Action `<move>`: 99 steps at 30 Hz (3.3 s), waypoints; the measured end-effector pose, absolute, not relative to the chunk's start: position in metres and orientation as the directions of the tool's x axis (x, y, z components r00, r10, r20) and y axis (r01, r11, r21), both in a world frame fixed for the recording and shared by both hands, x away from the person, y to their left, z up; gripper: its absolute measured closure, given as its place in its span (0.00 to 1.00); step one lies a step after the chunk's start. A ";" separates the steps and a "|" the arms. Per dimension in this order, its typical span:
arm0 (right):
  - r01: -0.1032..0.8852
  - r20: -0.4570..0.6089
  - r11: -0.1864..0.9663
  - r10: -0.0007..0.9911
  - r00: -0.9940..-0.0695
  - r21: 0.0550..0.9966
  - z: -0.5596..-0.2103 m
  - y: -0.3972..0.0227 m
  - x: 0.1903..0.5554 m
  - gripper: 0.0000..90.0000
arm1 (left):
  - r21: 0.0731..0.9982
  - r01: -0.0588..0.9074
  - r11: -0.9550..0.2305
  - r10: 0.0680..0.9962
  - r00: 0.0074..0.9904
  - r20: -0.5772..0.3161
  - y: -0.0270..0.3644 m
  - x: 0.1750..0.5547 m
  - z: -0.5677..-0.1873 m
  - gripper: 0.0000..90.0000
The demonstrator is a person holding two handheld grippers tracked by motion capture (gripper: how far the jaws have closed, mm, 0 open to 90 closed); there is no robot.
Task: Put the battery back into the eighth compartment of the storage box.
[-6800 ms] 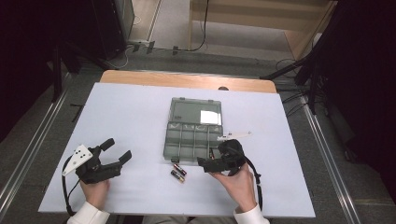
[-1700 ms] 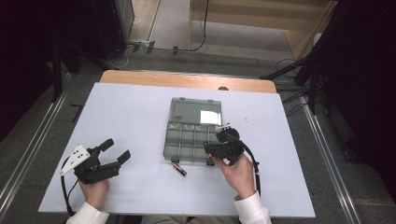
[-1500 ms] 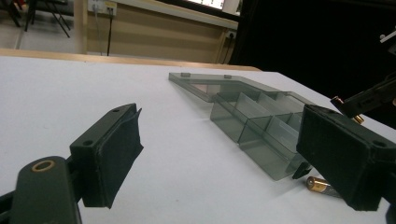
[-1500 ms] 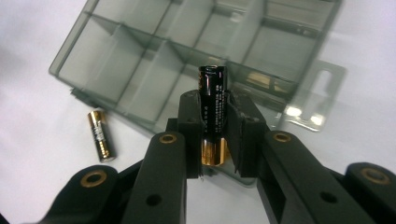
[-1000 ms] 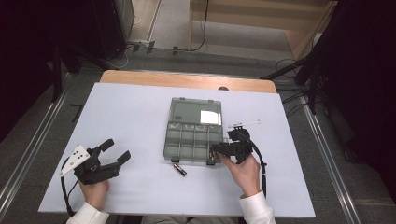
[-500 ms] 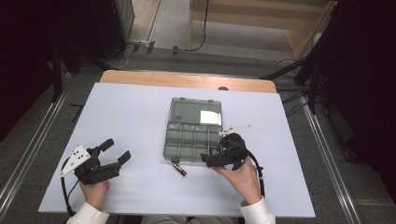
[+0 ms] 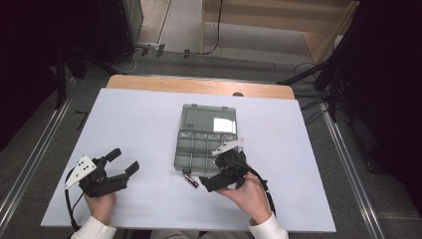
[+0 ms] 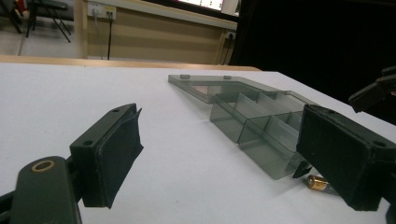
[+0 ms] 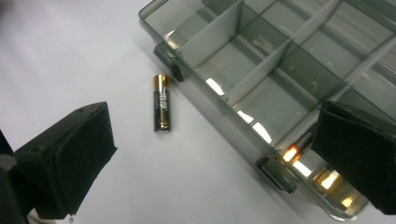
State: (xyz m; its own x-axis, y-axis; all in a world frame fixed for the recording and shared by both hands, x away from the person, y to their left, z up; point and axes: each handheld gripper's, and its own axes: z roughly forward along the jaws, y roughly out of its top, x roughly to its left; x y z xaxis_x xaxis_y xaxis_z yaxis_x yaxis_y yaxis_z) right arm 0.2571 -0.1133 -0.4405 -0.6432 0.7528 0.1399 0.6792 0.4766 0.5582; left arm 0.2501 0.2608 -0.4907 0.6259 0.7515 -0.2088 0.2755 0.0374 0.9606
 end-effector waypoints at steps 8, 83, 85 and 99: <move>0.641 0.097 0.558 0.710 -0.698 0.527 -0.437 -0.088 0.254 0.00 | 0.960 0.277 0.039 0.749 0.628 -0.212 0.261 0.250 -0.490 0.15; 0.709 0.094 0.661 0.712 -0.696 0.244 -0.464 -0.026 0.270 0.86 | 0.960 0.279 0.023 0.728 0.653 -0.207 0.258 0.249 -0.492 0.15; 0.710 0.095 0.659 0.713 -0.695 0.248 -0.463 -0.026 0.270 0.86 | 0.960 0.280 0.021 0.729 0.653 -0.206 0.258 0.249 -0.492 0.15; 0.713 0.136 0.621 0.716 -0.685 0.325 -0.449 -0.039 0.267 0.86 | 0.959 0.282 0.026 0.733 0.647 -0.210 0.258 0.249 -0.492 0.15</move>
State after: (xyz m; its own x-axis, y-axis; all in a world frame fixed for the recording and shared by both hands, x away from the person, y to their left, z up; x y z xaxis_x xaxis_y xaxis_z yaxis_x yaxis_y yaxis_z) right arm 0.2674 -0.0389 -0.4487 -0.6850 0.7157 0.1360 0.7134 0.6211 0.3245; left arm 0.2489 0.2579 -0.4921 0.6474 0.7326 -0.2100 0.2816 0.0261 0.9592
